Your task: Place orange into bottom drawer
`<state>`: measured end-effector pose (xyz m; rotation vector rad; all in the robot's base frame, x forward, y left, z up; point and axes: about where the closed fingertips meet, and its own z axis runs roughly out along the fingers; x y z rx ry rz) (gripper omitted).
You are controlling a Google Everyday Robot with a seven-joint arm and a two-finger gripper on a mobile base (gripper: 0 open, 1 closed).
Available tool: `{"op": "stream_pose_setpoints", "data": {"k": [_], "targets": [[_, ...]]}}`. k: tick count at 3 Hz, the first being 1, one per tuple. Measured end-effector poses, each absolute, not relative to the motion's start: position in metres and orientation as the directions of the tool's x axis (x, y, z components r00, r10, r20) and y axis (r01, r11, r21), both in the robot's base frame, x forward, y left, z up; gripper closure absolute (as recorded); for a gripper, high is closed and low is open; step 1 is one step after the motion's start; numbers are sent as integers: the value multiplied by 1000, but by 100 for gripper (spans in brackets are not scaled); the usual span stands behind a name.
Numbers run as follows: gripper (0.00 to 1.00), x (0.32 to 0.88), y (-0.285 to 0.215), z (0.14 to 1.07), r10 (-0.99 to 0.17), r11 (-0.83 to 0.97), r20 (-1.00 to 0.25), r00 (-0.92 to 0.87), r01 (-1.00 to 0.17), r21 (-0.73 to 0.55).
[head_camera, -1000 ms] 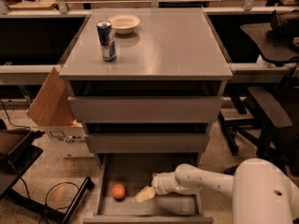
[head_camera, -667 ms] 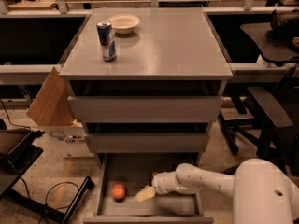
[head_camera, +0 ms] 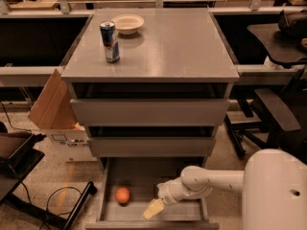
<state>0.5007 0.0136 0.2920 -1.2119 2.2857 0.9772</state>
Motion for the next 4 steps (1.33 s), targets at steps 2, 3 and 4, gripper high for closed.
{"op": "stream_pose_setpoints", "data": {"k": [2, 3, 4], "targets": [[0, 452, -16, 371, -662, 453, -508, -551, -834, 314], [0, 425, -32, 419, -667, 508, -488, -564, -823, 257], [0, 401, -51, 471, -659, 551, -491, -570, -810, 202]]}}
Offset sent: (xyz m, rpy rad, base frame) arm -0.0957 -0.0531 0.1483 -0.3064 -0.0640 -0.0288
